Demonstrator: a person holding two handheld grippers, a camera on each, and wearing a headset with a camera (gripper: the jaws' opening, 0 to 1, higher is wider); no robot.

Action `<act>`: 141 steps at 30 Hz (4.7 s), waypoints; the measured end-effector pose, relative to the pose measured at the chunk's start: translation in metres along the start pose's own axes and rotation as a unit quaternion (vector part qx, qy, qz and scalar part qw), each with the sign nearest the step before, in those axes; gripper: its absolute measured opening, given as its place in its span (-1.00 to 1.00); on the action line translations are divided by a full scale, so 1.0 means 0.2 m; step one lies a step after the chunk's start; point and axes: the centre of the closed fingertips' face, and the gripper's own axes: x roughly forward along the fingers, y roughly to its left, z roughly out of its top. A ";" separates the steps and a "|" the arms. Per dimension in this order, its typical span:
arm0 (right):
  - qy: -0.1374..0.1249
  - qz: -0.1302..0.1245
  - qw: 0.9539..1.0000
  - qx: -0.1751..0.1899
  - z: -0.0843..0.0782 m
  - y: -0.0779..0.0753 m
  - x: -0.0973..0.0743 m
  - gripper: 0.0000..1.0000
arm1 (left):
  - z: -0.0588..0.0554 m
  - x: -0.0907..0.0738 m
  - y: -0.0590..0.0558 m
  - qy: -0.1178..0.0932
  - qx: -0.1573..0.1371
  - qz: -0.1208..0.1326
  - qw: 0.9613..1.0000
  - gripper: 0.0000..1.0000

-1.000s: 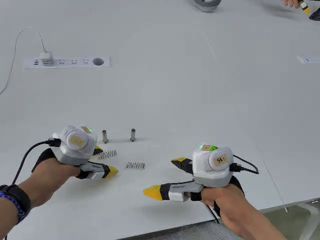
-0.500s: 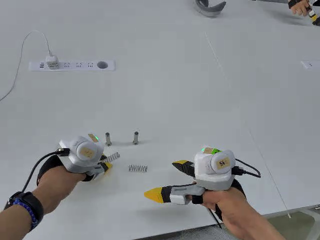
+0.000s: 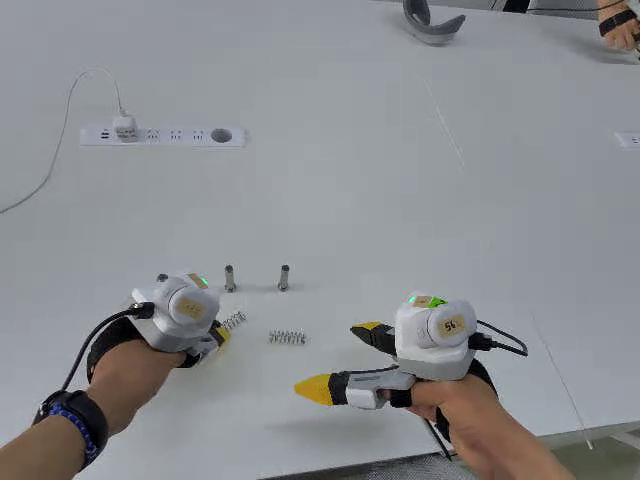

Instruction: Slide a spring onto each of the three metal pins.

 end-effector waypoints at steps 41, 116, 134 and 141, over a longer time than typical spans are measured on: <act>0.000 0.023 1.000 -0.015 0.09 0.14 0.10 0.59 | -0.04 -0.41 -0.06 -0.062 -0.041 -0.004 0.997 -0.80; -0.046 0.158 0.980 0.112 0.35 0.42 0.15 -0.67 | 0.28 -0.54 -0.37 -0.097 0.119 -0.083 0.985 -0.80; -0.021 0.155 0.986 0.063 0.37 0.48 0.13 -0.75 | 0.29 -0.55 -0.39 -0.103 0.129 -0.097 0.981 -0.81; 0.001 0.147 0.989 -0.002 0.37 0.49 0.11 -0.75 | 0.31 -0.55 -0.41 -0.116 0.131 -0.106 0.979 -0.81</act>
